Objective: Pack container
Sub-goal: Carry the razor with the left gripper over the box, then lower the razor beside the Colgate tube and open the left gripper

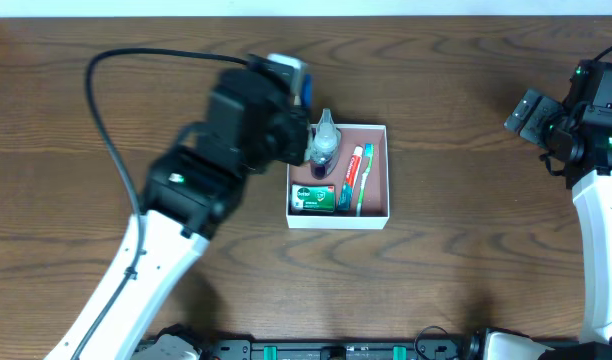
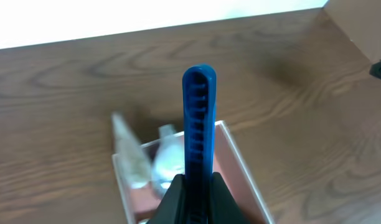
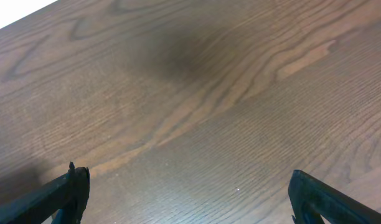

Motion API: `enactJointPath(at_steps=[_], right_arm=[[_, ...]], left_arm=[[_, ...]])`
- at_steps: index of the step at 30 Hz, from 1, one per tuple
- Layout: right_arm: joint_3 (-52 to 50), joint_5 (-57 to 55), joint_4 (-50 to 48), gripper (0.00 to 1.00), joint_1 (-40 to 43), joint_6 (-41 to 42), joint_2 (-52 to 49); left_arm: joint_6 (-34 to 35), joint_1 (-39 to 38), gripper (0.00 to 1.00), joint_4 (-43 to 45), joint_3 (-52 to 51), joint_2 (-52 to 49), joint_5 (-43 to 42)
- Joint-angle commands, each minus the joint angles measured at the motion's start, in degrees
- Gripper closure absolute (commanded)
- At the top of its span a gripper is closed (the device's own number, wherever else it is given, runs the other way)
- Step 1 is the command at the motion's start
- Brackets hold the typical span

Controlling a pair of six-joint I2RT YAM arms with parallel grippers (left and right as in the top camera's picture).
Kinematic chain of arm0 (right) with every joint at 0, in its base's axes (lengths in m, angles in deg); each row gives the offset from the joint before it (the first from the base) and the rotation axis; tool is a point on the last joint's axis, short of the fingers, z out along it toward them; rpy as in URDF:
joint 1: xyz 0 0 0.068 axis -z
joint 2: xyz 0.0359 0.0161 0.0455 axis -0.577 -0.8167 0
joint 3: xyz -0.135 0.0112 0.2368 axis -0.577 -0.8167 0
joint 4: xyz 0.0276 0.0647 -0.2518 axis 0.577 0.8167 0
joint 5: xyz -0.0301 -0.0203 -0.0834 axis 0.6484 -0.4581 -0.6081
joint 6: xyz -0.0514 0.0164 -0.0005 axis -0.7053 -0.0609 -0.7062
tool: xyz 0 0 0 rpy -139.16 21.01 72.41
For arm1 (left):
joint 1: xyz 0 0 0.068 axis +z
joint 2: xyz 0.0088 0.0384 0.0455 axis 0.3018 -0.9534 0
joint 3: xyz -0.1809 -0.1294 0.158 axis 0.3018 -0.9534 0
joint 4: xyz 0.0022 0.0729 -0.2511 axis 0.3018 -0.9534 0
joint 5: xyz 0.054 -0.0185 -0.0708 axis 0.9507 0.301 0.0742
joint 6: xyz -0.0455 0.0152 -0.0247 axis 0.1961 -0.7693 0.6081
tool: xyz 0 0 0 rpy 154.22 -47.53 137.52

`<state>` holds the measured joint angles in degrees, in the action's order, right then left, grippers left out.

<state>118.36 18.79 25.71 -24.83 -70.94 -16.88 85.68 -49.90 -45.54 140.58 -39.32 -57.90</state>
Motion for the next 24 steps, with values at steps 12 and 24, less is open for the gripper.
enactJointPath(at_steps=[12, 24], right_arm=[[0.22, 0.02, 0.07, 0.01, 0.28, 0.57, -0.26], [0.22, 0.02, 0.07, 0.01, 0.28, 0.57, -0.26]], left_arm=[[12.66, -15.47, 0.94, 7.26, 0.28, -21.09, 22.08], [16.24, -15.65, 0.94, 6.6, 0.22, -27.76, 18.53]])
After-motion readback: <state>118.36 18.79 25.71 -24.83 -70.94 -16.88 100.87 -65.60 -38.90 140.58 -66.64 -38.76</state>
